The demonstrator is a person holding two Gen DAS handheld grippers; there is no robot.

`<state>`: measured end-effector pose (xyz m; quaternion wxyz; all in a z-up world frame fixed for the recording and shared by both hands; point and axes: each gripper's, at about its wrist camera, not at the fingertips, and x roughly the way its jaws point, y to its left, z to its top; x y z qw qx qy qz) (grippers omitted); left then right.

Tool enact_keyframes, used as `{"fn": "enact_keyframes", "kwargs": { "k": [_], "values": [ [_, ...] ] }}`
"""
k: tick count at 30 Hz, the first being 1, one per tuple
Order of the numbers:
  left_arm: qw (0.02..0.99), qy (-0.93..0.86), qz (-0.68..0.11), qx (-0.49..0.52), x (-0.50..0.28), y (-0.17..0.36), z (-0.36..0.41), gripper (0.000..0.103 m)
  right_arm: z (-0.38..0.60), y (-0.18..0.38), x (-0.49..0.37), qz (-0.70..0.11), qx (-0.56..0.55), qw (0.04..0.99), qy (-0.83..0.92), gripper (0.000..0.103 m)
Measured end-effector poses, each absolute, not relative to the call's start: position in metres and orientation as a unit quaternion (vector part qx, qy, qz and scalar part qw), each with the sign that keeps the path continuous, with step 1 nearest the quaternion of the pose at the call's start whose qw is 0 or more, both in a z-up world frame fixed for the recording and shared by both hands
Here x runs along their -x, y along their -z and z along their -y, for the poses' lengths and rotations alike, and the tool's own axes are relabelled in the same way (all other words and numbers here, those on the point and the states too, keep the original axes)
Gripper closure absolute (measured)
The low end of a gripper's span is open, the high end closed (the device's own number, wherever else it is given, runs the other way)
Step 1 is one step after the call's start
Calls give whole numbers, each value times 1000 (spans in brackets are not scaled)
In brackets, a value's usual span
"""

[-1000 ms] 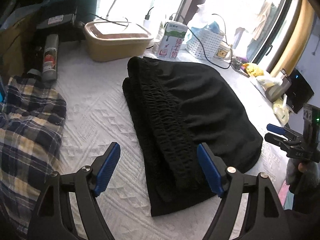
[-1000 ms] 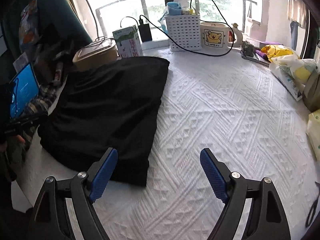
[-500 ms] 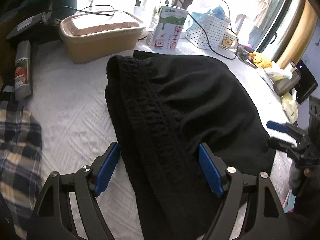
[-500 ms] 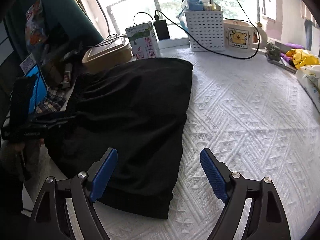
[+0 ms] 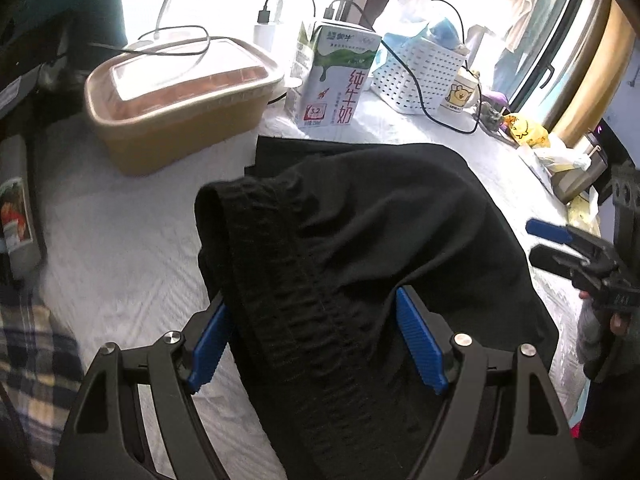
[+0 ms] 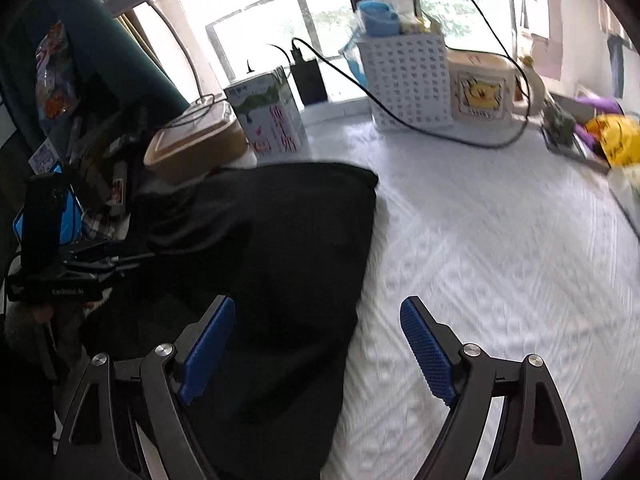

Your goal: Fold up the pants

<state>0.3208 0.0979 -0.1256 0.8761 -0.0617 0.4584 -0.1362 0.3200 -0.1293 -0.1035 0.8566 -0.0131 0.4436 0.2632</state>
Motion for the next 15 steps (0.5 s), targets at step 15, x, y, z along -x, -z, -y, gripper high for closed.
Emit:
{"fn": "enact_keyframes", "kwargs": {
  "k": [15],
  "values": [
    [876,138,-457,61,-345,132,-110,24,120,123,-359,-469,-6,841,-270,17]
  ]
}}
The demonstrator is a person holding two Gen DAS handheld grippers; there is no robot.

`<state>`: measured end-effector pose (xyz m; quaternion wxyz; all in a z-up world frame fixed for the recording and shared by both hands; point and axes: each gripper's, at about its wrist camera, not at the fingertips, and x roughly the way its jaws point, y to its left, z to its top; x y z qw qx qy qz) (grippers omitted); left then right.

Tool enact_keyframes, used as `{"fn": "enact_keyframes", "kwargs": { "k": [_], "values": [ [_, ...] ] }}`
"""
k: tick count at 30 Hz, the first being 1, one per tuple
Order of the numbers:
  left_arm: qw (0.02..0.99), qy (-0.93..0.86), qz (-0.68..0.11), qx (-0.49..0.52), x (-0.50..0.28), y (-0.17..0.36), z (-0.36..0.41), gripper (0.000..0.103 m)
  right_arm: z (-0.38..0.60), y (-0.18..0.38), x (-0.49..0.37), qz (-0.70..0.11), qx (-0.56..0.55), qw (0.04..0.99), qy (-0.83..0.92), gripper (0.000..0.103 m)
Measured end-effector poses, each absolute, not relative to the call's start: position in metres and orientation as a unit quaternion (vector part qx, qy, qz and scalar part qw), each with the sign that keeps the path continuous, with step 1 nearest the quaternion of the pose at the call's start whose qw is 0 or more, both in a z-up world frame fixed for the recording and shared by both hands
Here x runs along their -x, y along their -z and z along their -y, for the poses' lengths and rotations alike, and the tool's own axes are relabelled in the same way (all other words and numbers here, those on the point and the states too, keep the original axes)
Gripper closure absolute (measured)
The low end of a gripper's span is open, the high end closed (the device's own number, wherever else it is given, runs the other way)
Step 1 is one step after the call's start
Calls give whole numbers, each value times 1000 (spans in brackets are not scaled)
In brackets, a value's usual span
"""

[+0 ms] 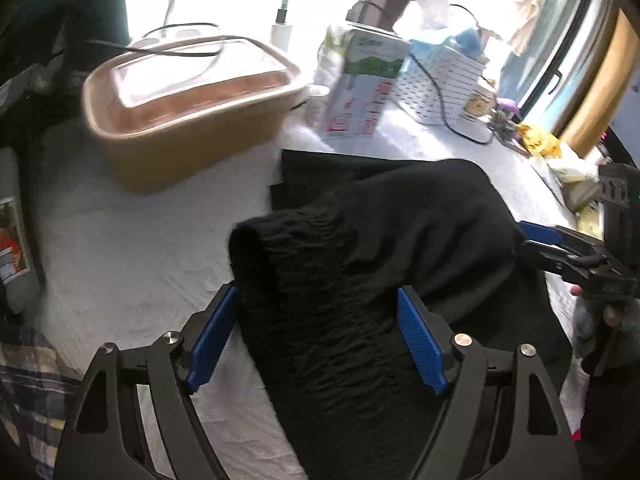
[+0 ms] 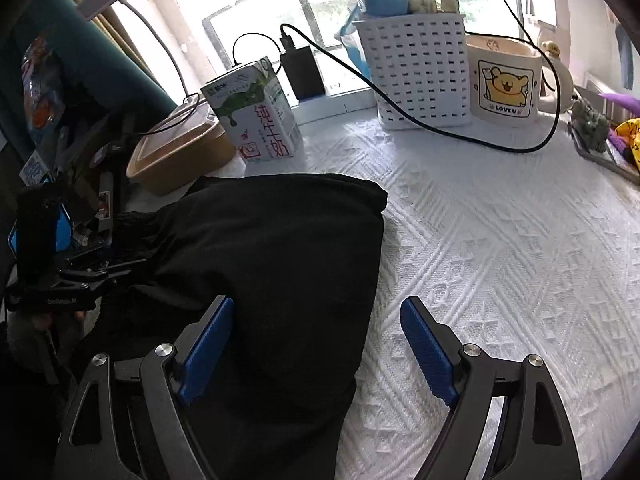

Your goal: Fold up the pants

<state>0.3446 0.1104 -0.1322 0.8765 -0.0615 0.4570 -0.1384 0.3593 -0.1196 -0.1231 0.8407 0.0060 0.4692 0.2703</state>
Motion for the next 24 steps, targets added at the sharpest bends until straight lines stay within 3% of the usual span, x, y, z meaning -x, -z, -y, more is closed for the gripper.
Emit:
{"fn": "enact_keyframes", "kwargs": {
  "k": [16,20,24],
  "values": [
    [888,115,-444,-11,-355,139,-89,19,95,134,-359,-444,13,844,-302,17],
    [886,132,-444,-14,-347,133,-84,43,91,135,-360,-441,19,842,-309,17],
    [893,128,-431,-16,-345,137,-80,45,86,137,-365,-441,24,841,-312,22]
  ]
}}
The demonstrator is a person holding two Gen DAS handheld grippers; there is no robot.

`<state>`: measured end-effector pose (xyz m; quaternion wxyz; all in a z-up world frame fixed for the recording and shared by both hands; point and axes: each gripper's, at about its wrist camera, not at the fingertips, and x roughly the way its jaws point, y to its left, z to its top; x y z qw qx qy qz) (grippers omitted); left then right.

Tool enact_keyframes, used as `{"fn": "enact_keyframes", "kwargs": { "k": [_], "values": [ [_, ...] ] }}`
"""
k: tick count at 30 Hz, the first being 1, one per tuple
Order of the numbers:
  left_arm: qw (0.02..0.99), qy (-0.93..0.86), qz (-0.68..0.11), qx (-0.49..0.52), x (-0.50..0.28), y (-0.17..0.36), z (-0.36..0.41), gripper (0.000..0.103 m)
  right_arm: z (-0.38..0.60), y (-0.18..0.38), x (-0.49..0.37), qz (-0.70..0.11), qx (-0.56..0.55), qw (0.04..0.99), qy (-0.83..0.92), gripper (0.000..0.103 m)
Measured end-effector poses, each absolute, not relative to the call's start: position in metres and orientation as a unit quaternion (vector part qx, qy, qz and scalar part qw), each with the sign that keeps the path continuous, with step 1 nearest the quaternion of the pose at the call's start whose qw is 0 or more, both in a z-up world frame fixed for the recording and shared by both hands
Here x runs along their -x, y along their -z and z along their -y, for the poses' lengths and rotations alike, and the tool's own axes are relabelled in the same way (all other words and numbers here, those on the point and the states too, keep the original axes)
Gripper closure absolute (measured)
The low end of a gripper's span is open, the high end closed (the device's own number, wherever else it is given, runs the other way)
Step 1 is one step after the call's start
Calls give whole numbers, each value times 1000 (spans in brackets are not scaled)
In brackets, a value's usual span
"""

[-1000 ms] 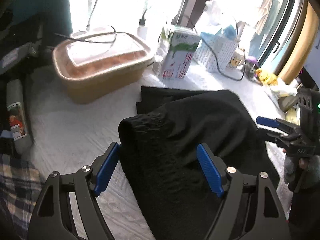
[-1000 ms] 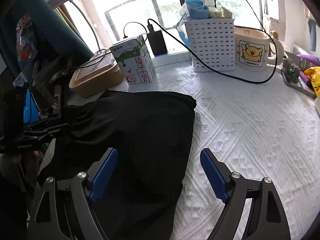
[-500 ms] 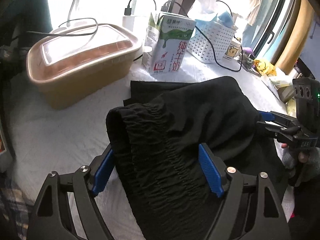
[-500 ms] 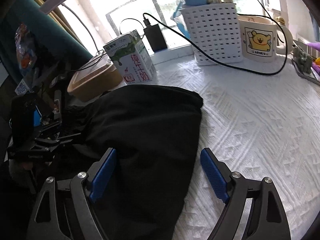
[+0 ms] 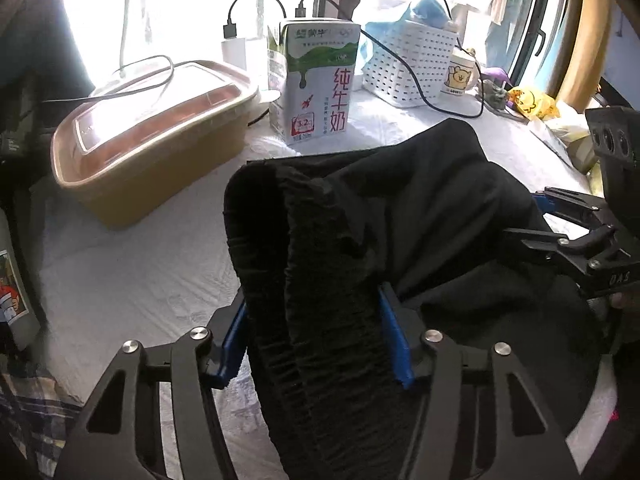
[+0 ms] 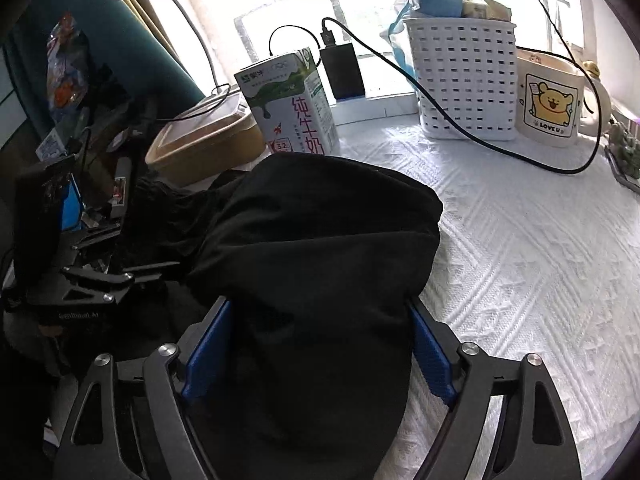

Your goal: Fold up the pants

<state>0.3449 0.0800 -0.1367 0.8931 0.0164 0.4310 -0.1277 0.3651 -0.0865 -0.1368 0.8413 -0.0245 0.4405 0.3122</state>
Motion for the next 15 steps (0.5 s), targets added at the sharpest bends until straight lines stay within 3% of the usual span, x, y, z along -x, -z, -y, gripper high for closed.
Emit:
{"fn": "enact_keyframes", "kwargs": {
  "k": [2,4,6,10,15],
  "values": [
    [897,123,-424,-11,-345,137,-80,46,84,137,-368,-439,29,844,-308,28],
    [900,114,-421,1,-345,136,-80,55,86,137,-370,-437,20,844,-309,48],
    [901,122,-416,26,-341,133,-80,67,87,136,-369,-437,14,842,-315,59],
    [907,131,-399,37,-330,125,-75,75,83,128,-357,-421,29,849,-319,74],
    [918,142,-364,68,-313,107,-80,80,86,104,-339,-390,35,861,-325,79]
  ]
}}
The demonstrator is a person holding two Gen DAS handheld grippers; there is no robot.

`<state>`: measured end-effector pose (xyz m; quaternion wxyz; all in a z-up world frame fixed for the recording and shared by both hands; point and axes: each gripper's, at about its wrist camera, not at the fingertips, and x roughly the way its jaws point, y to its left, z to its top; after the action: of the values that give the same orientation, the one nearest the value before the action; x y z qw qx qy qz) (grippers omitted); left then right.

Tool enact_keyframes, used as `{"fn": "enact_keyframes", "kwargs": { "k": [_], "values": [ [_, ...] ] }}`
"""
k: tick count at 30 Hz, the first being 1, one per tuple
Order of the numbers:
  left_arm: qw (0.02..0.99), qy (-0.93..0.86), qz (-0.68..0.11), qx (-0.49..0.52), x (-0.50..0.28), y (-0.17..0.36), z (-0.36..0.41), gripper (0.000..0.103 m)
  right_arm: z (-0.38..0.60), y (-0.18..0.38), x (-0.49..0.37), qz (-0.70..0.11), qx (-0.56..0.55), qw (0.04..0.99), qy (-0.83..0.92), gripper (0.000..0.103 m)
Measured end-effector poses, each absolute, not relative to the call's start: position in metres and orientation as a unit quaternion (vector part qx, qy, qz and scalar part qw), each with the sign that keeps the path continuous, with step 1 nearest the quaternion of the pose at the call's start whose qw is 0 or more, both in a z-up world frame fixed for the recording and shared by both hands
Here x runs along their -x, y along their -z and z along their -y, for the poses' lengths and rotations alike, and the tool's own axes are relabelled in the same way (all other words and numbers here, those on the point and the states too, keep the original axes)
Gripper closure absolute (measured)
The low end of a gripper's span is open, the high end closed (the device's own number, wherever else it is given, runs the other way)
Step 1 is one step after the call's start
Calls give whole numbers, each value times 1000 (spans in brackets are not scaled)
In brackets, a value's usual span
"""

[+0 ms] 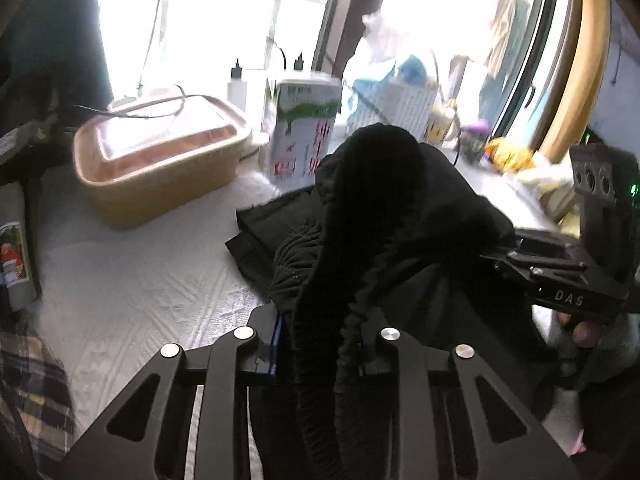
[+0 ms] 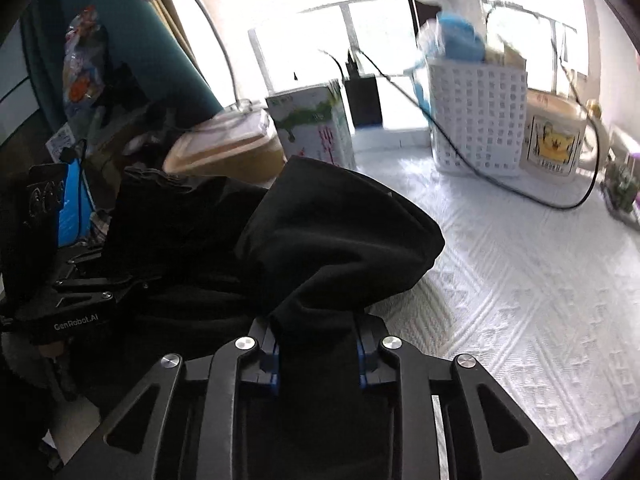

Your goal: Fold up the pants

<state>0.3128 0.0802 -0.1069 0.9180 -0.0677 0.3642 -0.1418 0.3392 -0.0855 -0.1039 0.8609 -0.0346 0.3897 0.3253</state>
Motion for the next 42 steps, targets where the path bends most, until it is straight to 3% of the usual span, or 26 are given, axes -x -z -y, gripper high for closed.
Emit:
{"fn": "enact_keyframes", "kwargs": {
  "k": [21,37,42],
  "values": [
    [968,116,-179,132,-161,-11,-155,80,9,-77,-185,-162,138,889,-405,83],
    [992,-30,-67,99,-24,-87,-280,80,-128,-155,-89,-53,166,831,-528,83],
    [993,-62,-62,81,-5,-94,-305,80,-157,-157,-88,-65,135,818,-556,83]
  ]
}}
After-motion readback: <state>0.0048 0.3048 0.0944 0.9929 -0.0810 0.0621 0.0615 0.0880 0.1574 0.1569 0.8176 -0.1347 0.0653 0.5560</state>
